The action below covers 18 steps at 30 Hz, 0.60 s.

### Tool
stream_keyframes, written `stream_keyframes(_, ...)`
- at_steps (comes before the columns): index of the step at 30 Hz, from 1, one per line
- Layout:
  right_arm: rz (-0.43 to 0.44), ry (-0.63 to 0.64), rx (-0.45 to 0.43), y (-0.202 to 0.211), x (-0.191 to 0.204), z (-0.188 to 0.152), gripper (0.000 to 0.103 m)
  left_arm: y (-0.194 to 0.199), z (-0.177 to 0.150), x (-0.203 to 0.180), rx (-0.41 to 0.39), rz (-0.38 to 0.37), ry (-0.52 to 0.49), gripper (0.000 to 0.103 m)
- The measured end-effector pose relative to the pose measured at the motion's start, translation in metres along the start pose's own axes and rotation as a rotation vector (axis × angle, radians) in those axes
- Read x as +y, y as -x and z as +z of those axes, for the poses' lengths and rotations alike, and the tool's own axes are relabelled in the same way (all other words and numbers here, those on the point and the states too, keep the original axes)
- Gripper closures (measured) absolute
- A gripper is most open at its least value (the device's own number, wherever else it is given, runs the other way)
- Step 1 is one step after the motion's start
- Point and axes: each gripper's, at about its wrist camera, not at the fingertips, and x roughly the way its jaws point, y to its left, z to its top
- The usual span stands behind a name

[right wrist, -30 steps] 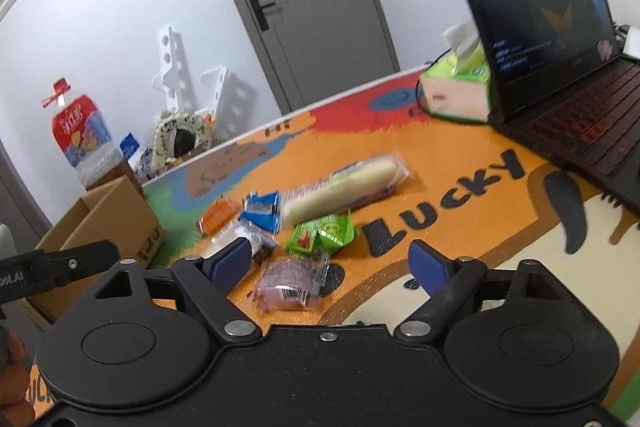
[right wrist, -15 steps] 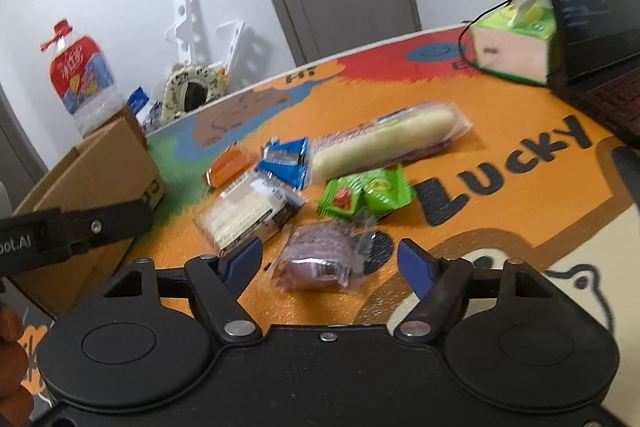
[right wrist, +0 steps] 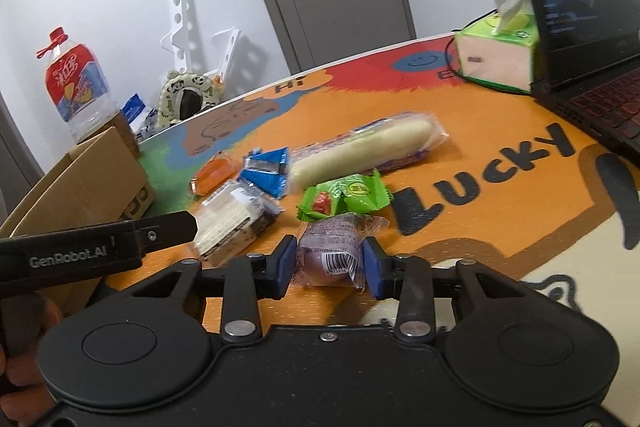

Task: Organize snacks
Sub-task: 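Grasp the white cracker pack with the left tool while the right tool grasps the purple pastry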

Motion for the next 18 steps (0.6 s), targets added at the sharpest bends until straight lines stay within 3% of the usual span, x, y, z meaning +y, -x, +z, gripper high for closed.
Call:
stream_keyframes(9, -0.031, -0.022, -0.015, 0.006, -0.017, 0.005, 0.066, -0.022, 0.002, -0.017, 0.007, 0.004, -0.050, 0.029)
stream_keyframes(14, -0.056, -0.004, -0.010, 0.003, -0.016, 0.005, 0.051, -0.037, -0.003, -0.021, 0.006, 0.047, -0.098, 0.029)
stream_keyframes(16, -0.054, 0.005, -0.014, 0.002, -0.014, 0.006, 0.048, -0.038, -0.005, -0.018, 0.015, 0.039, -0.094, 0.032)
stream_keyframes(18, -0.060, 0.004, -0.009, -0.002, -0.013, 0.007, 0.047, -0.036, -0.007, -0.016, 0.016, 0.029, -0.093, 0.042)
